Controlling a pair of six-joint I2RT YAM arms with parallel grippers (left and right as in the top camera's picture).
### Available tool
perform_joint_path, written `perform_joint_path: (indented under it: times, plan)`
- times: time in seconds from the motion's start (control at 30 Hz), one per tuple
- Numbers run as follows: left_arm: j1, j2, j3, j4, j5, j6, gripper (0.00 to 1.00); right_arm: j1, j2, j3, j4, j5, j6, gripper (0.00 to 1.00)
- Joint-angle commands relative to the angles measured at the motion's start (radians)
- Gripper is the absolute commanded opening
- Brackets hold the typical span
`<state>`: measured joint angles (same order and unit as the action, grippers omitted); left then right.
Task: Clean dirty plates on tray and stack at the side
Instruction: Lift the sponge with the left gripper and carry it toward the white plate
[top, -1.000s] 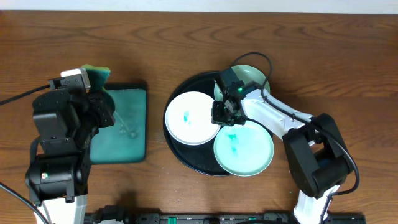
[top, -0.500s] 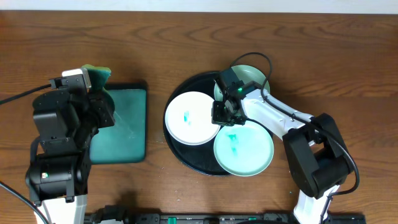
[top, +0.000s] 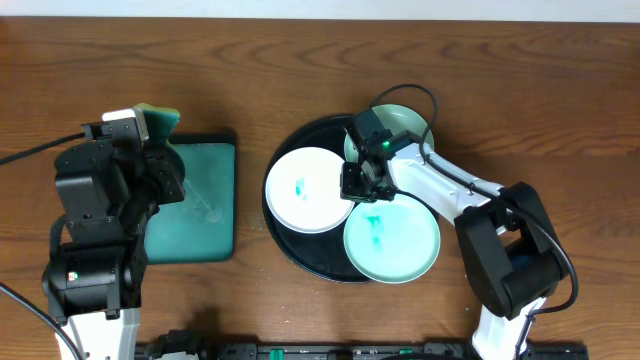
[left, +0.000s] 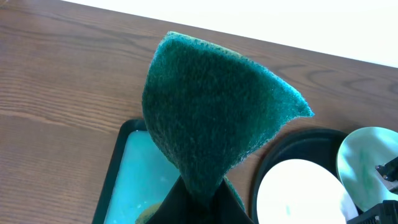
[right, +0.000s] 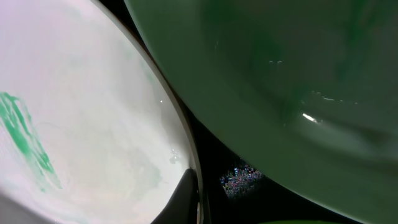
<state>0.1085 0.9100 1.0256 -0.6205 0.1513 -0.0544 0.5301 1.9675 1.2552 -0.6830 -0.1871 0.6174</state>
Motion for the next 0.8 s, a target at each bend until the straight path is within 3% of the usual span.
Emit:
perform_joint_path:
  times: [0.0,0.37,0.77]
  plan:
    - [0.002,-0.002,0.020,0.010,-0.002,0.011,0.07,0.008,0.042,-0.025,-0.014,0.010,-0.013,0.01]
    - [0.002,0.015,0.020,0.003,-0.008,0.009,0.07,0.008,0.042,-0.025,-0.010,0.010,-0.013,0.01]
    - [0.005,0.334,0.020,-0.142,-0.036,-0.238,0.07,0.008,0.042,-0.025,-0.010,0.010,-0.013,0.01]
